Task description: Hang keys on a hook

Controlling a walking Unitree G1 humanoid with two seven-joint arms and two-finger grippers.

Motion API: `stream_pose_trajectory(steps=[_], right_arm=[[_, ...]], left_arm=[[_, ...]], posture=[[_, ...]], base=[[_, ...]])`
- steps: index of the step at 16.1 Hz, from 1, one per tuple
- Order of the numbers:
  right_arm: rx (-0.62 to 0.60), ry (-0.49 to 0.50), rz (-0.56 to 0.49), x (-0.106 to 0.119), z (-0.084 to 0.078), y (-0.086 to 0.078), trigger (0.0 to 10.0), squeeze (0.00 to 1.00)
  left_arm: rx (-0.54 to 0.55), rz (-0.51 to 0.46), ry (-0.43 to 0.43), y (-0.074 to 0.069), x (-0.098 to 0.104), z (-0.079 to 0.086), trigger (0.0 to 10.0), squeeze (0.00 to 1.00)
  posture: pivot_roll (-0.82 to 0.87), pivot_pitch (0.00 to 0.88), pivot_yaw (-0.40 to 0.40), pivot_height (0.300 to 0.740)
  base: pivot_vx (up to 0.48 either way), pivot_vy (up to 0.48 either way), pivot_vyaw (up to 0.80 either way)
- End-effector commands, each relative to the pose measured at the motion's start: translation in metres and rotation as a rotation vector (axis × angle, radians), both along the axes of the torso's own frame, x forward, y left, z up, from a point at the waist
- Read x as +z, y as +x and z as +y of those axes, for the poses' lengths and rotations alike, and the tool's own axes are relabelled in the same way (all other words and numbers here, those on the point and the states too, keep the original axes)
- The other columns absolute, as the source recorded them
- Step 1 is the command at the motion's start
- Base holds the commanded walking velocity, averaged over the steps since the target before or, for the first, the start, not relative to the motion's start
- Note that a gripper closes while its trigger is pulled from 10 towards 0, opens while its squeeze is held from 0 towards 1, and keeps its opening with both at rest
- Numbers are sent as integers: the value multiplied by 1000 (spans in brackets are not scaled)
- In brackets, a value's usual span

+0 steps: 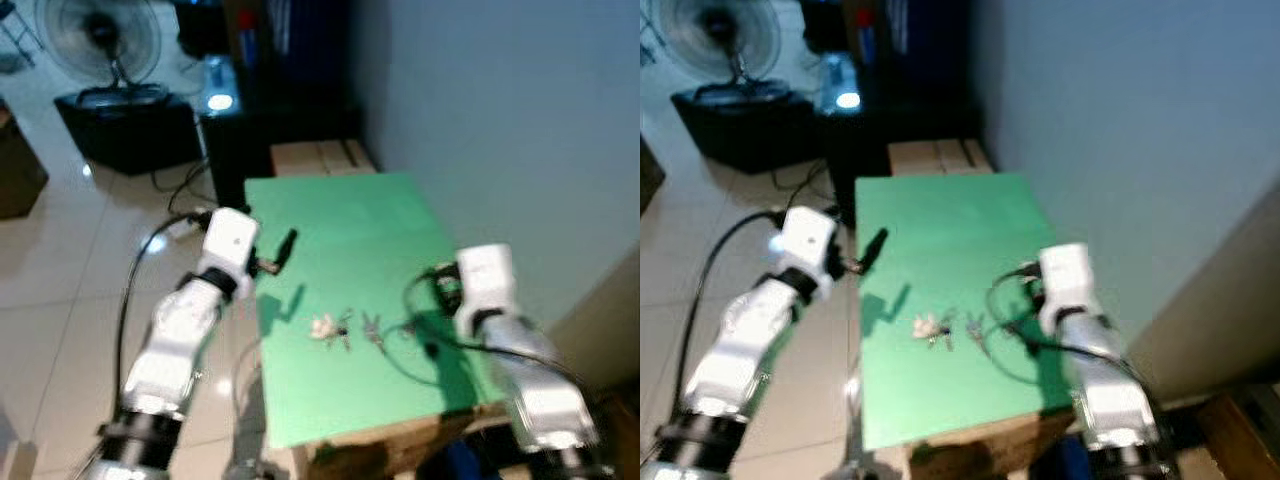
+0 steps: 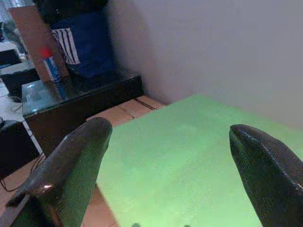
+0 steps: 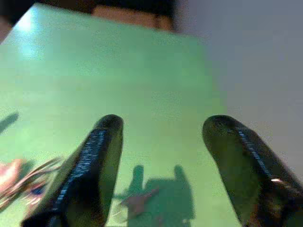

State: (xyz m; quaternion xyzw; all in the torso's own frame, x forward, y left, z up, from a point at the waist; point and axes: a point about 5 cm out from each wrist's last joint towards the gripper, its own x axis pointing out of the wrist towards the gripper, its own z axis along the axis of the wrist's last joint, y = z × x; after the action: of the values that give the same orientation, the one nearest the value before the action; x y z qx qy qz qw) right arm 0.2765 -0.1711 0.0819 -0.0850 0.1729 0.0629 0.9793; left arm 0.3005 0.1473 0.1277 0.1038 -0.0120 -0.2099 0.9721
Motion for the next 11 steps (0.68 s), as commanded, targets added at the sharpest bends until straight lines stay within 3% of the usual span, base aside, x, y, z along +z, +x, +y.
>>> stream_pose_trajectory(steps=[1,7,11], right_arm=[[-12,-8,47,-6,-7,-2,10000,1000],[56,-36,173,-21,-9,18,10000,1000],[62,-61,238,-32,-20,36,10000,1000]], left_arm=[[-76,14,-2,-3,1,-7,10000,0],[-341,123,54,-7,-1,-20,10000,0],[-403,160,75,-11,0,-23,10000,0]], posture=[[-79,0,-19,718],[-71,47,-1,718],[-52,108,23,718]], base=[[0,0,0],[0,0,0],[0,0,0]])
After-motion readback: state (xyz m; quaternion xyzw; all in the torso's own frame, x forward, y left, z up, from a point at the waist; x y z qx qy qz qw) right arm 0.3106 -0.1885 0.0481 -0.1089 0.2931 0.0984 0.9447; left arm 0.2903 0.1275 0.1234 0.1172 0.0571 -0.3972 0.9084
